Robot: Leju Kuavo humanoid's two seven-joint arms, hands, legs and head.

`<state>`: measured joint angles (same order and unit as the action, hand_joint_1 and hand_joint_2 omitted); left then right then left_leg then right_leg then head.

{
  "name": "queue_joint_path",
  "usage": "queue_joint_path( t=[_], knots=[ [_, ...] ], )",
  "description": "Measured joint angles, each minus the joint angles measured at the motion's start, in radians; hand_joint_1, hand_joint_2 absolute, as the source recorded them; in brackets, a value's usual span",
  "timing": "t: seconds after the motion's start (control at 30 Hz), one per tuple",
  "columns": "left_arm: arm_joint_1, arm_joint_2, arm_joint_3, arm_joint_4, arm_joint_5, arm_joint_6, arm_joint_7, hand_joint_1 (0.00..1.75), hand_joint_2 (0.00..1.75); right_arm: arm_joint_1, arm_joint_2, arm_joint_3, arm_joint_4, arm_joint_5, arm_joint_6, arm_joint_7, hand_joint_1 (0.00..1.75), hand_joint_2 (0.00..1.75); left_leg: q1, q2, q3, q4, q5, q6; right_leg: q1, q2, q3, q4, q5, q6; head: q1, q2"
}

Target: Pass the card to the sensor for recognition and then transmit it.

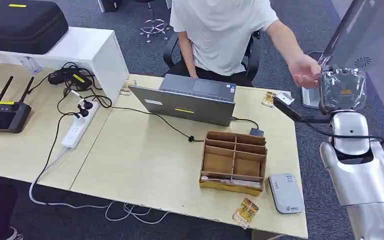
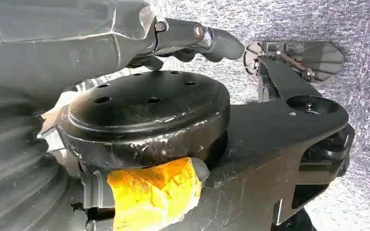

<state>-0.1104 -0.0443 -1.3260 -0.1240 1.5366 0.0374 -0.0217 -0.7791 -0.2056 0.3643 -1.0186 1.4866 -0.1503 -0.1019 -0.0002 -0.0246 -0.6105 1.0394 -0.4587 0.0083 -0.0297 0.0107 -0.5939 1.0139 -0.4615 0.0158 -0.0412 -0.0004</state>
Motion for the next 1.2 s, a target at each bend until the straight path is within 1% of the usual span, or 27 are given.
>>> queue_joint_path(
  t=[0.47,0.6,0.73,0.8,1.0,1.1,1.2],
  knots=[
    [0.000,0.000,0.000,0.000,0.002,-0.003,0.000,0.00,1.75,0.000,0.000,0.000,0.006,0.000,0.000,0.000,1.75,1.75,0.000,0.000,0.000,0.000,0.000,0.000,0.000,0.000,0.000,0.000,0.000,0.000,0.000,0.000],
    [0.001,0.000,0.000,0.000,0.002,-0.007,-0.011,0.00,1.75,0.000,0.000,0.000,0.006,-0.001,-0.003,-0.004,1.75,1.75,0.000,0.000,0.000,0.000,0.000,0.000,0.000,0.000,0.000,0.000,0.000,0.000,0.000,0.000],
    [0.002,0.000,0.000,0.000,0.016,0.001,-0.024,0.00,1.75,0.029,0.000,-0.005,-0.015,-0.005,-0.036,0.000,1.75,1.75,0.000,0.000,0.001,0.000,0.000,0.000,0.000,0.000,0.000,0.000,0.000,0.000,0.000,0.000],
    [0.002,-0.002,0.000,0.000,0.026,0.014,-0.023,0.00,1.75,0.102,-0.003,-0.025,-0.082,-0.012,-0.069,0.000,1.75,1.75,0.001,-0.002,0.001,0.000,0.000,0.000,0.001,-0.002,0.001,-0.001,-0.001,0.000,0.000,0.000],
    [0.004,-0.010,0.000,0.000,0.032,0.040,-0.017,0.00,1.75,0.466,-0.008,-0.118,-0.401,-0.022,-0.147,-0.022,1.75,1.75,0.002,-0.006,-0.001,0.000,-0.004,0.000,0.002,-0.007,0.002,-0.002,-0.004,0.000,0.000,0.000],
    [0.004,-0.015,0.003,0.000,0.032,0.046,-0.017,0.00,1.75,0.625,-0.003,-0.159,-0.539,-0.023,-0.176,-0.035,1.75,1.75,0.002,-0.006,-0.001,0.000,-0.005,0.000,0.002,-0.007,0.002,-0.002,-0.005,-0.001,0.000,0.000],
    [0.004,-0.018,0.008,0.000,0.032,0.047,-0.017,0.00,1.75,0.735,0.007,-0.192,-0.628,-0.023,-0.189,-0.040,1.75,1.75,0.001,-0.005,-0.001,-0.001,-0.006,0.000,0.002,-0.007,0.001,-0.002,-0.006,-0.002,0.000,0.000]
  ],
)
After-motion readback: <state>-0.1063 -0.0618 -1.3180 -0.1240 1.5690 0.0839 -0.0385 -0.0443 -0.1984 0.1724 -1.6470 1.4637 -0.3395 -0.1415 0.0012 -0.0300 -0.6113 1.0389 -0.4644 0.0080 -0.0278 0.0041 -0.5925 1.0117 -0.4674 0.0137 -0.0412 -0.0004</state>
